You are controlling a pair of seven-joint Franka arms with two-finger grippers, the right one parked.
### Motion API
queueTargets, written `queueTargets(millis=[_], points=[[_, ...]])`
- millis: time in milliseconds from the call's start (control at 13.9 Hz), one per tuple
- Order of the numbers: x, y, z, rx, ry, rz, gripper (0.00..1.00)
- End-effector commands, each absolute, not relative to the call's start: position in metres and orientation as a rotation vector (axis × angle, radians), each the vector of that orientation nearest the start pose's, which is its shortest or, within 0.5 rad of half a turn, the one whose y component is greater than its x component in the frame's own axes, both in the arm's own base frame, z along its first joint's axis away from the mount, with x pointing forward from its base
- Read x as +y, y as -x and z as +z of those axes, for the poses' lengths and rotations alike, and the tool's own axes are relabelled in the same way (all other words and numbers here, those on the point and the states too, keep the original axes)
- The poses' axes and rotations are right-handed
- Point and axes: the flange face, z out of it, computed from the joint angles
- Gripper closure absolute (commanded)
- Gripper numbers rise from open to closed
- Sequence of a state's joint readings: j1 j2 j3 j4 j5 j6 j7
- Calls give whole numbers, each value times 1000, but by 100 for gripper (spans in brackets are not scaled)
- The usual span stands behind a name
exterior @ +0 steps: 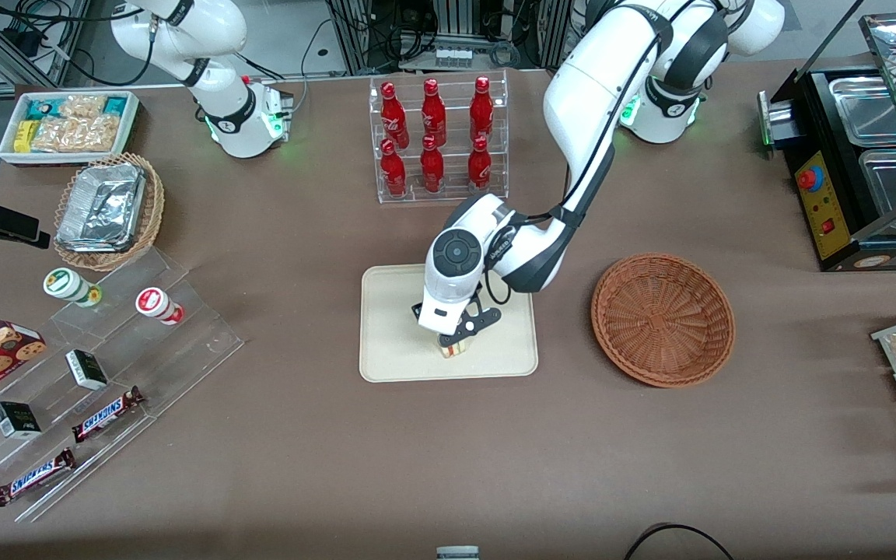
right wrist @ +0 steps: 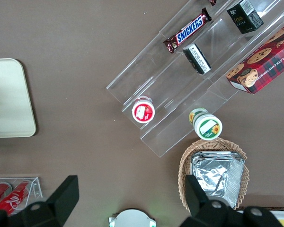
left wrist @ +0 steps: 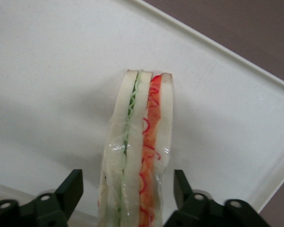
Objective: Place sandwich from basket to tray
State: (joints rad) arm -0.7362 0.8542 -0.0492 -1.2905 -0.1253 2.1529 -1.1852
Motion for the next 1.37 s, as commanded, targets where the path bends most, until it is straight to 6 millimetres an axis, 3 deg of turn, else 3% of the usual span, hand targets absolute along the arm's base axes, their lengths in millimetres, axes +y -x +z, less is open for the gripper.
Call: queueTargets(millis=[0, 432, 647, 791, 935, 1151, 1295], points=[[-529, -537, 264, -798, 3145, 184, 0], [-511, -540, 376, -752, 3165, 145, 0], [-489, -545, 407, -450, 3173, 34, 0], [-440, -567, 432, -499, 3092, 10, 0], [-384, -588, 439, -538, 3068, 29, 0], [-326, -614, 449, -418, 3096, 45, 0], [-302, -622, 448, -409, 3094, 56, 0]])
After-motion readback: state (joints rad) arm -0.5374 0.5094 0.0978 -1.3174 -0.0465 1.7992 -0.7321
